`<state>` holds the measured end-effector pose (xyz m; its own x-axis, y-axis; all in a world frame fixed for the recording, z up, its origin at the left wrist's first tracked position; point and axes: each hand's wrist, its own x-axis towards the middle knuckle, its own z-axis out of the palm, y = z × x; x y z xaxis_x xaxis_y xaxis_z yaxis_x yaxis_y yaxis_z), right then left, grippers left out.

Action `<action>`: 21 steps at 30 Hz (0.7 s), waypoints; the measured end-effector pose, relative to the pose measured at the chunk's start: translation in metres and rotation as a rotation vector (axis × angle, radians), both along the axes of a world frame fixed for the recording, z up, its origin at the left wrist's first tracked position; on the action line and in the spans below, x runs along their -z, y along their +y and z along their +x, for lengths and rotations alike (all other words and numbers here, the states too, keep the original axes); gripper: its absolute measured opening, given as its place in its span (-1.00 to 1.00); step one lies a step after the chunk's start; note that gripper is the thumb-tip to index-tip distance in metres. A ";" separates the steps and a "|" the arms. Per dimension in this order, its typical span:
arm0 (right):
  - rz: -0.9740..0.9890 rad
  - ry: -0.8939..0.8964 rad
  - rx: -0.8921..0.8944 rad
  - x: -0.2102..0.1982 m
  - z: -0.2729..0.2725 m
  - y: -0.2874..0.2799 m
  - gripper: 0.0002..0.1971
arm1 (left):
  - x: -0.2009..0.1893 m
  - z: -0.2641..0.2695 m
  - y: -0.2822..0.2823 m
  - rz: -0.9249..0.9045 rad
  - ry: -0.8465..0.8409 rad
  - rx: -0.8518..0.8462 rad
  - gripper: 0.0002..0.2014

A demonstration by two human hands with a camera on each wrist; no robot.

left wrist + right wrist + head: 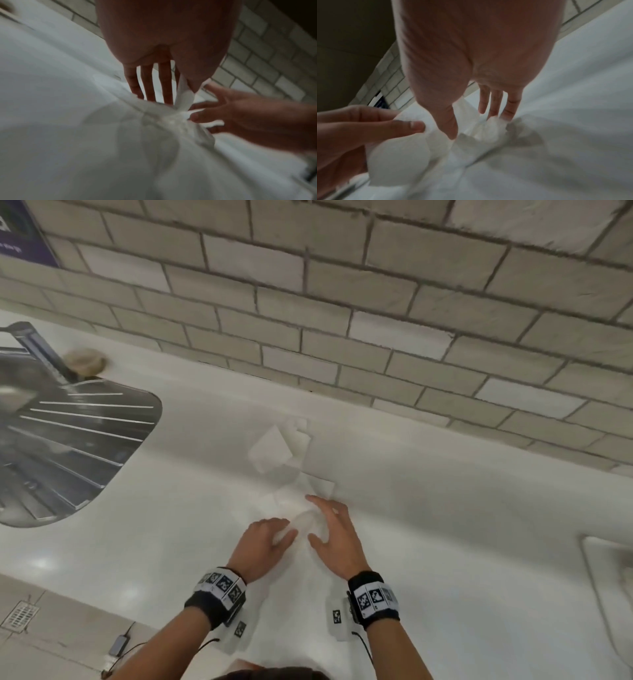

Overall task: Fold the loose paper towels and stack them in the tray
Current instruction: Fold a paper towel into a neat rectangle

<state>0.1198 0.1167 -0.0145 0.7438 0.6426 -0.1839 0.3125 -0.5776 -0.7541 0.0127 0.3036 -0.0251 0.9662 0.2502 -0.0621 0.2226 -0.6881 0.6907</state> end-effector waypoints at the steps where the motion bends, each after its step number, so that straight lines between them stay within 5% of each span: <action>1: 0.099 0.033 0.057 0.000 0.001 0.002 -0.32 | -0.011 0.002 0.005 -0.077 0.000 0.015 -0.70; 4: 0.264 0.026 0.224 -0.014 0.009 0.000 -0.81 | -0.048 0.008 0.022 -0.199 -0.054 0.098 -0.72; 8: 0.466 -0.039 0.306 -0.059 0.019 -0.007 -0.91 | -0.101 0.021 0.034 -0.373 -0.163 0.062 -0.92; 11: 0.585 0.015 0.368 -0.094 0.024 -0.009 -0.90 | -0.123 0.040 0.037 -0.544 -0.177 0.016 -0.94; 14: 0.638 0.011 0.433 -0.115 0.028 -0.011 -0.61 | -0.131 0.060 0.037 -0.654 -0.188 -0.064 -0.90; 17: 0.544 -0.141 0.520 -0.116 0.036 -0.013 -0.63 | -0.124 0.076 0.032 -0.685 -0.187 -0.144 -0.94; 19: 0.425 -0.070 0.488 -0.105 0.044 -0.018 -0.77 | -0.106 0.082 0.030 -0.688 -0.160 -0.201 -0.91; 21: 0.300 0.111 0.394 -0.085 0.050 -0.031 -0.49 | -0.082 0.085 0.030 -0.622 -0.136 -0.250 -0.87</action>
